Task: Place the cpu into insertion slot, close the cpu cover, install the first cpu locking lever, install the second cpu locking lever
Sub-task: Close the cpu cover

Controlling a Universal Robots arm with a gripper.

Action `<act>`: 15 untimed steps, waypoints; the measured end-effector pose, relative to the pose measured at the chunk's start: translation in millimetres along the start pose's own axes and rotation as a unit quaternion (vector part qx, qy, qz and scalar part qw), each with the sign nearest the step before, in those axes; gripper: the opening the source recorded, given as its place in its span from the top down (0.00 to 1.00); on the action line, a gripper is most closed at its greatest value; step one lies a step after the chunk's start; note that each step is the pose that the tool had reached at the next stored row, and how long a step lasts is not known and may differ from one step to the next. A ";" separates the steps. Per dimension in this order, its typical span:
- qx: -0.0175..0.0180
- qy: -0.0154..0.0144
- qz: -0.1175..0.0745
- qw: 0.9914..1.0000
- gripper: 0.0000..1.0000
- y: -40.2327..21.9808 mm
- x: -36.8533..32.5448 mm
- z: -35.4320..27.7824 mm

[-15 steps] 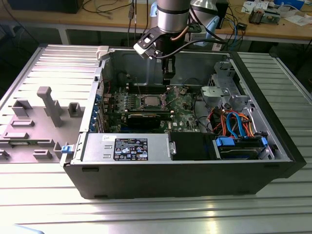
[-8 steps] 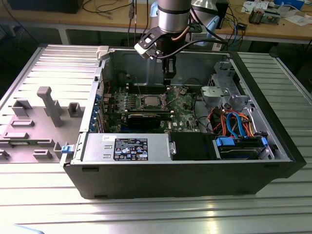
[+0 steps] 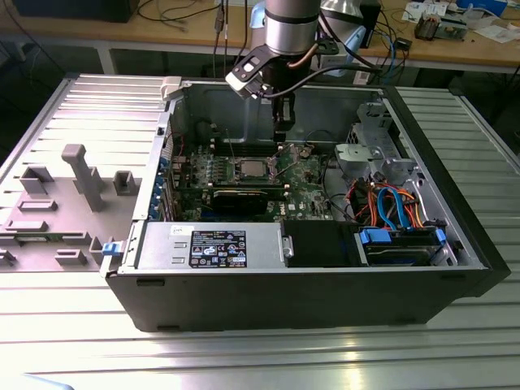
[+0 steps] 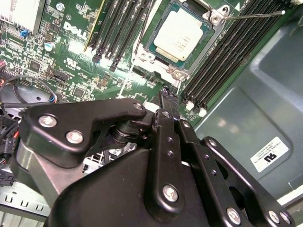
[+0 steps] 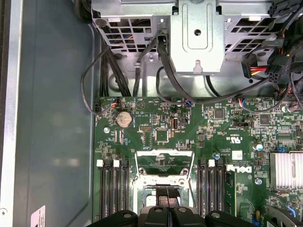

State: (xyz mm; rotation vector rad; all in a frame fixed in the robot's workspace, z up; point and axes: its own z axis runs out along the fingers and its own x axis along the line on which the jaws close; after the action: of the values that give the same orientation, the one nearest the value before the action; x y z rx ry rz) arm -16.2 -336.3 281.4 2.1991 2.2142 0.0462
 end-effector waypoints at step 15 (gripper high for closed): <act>0.000 0.000 0.000 1.000 0.89 3.2 0.0 0.1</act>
State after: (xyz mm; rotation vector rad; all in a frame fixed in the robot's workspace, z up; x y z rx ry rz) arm -13.0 -336.3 281.4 2.1991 2.2142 0.0462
